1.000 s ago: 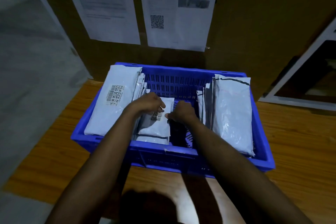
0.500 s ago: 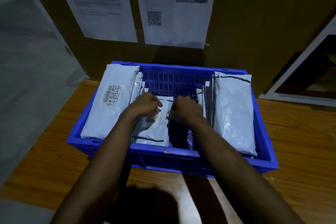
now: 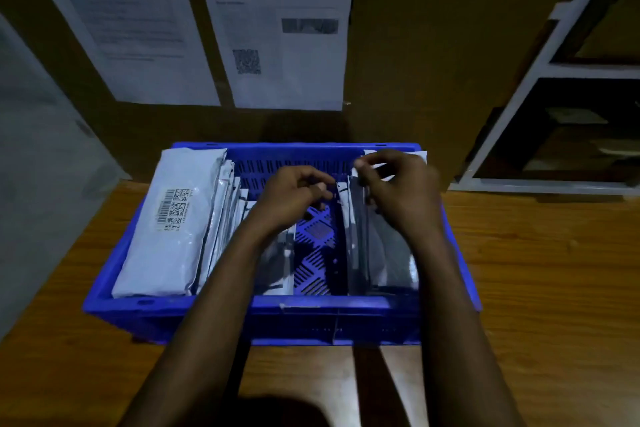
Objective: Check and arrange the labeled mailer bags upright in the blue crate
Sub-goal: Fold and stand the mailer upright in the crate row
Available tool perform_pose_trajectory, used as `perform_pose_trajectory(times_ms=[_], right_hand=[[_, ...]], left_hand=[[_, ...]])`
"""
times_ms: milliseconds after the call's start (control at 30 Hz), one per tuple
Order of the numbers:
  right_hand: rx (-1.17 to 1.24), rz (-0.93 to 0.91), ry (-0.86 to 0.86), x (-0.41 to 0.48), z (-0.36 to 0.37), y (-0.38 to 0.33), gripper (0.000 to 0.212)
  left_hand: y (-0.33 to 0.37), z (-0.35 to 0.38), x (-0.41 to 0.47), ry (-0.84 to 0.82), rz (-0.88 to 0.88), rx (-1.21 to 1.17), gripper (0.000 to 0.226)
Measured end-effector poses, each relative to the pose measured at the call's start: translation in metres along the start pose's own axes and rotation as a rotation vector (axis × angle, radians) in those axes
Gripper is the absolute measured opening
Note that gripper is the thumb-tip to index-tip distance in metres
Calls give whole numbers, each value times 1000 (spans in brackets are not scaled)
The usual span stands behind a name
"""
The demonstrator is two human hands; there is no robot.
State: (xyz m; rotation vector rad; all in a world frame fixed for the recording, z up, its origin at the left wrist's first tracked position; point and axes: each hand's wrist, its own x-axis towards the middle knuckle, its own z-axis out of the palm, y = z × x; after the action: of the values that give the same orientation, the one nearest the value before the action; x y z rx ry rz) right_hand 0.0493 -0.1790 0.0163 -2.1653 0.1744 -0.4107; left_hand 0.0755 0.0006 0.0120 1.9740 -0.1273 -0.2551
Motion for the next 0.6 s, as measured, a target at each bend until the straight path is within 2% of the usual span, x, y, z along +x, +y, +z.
perform_pose_trajectory(times_ms=[67, 133, 300, 433, 533, 600], right_hand=[[-46, 32, 84, -1, -28, 12, 32], [-122, 91, 125, -6, -51, 26, 27], [-293, 239, -2, -20, -69, 47, 31], [-264, 248, 31, -25, -67, 48, 33], [-208, 260, 7, -24, -63, 48, 32], [-144, 275, -13, -23, -60, 49, 32]], left_hand=[[7, 12, -2, -1, 19, -30, 17], [11, 27, -4, -21, 24, -37, 14], [6, 61, -3, -82, -48, -51, 21], [7, 77, -4, -22, -58, -57, 36], [6, 84, -5, 17, -148, -130, 64], [4, 88, -4, 13, -202, -208, 62]])
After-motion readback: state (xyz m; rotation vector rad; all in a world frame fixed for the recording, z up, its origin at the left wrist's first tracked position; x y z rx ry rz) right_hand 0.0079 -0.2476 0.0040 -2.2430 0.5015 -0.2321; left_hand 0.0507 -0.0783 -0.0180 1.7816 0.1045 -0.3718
